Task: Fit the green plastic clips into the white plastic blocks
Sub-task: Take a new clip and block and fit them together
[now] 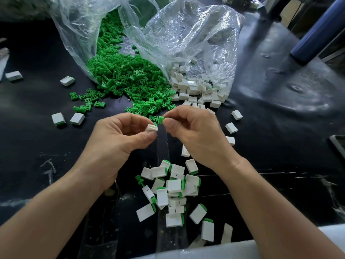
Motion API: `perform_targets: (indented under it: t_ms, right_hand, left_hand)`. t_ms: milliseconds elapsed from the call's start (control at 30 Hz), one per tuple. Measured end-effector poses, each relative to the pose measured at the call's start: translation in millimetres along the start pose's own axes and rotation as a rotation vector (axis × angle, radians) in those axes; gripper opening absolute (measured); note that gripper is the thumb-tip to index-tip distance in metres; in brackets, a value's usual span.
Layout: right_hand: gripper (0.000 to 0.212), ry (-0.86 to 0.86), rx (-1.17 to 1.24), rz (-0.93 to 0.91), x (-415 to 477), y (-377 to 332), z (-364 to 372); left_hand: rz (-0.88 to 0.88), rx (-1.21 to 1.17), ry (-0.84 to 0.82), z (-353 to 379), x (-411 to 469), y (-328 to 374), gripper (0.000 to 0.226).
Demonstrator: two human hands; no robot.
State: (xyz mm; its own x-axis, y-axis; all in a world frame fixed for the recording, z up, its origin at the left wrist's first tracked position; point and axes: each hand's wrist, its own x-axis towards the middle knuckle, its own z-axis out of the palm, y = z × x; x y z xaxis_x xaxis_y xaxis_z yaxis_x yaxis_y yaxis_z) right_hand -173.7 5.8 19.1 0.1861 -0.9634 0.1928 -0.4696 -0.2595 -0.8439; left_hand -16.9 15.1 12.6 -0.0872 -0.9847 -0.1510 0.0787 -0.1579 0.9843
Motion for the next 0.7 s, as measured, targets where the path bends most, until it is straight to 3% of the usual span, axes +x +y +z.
perform_targets:
  t_ms: [167,367,700]
  right_hand:
    - [0.006,-0.054,-0.041,0.009,-1.7,-2.8,0.6]
    - [0.008,-0.086,-0.126,-0.01,-2.4,-3.8,-2.2]
    - [0.01,-0.131,-0.171,-0.036,-2.5,-3.6,-4.3]
  left_hand:
    - [-0.003,-0.042,-0.063,0.4,-1.1,1.3,0.012]
    - [-0.001,-0.003,-0.018,1.4,-0.6,1.8,0.019]
    - [-0.007,0.073,-0.033,0.0,-2.4,6.2,0.011]
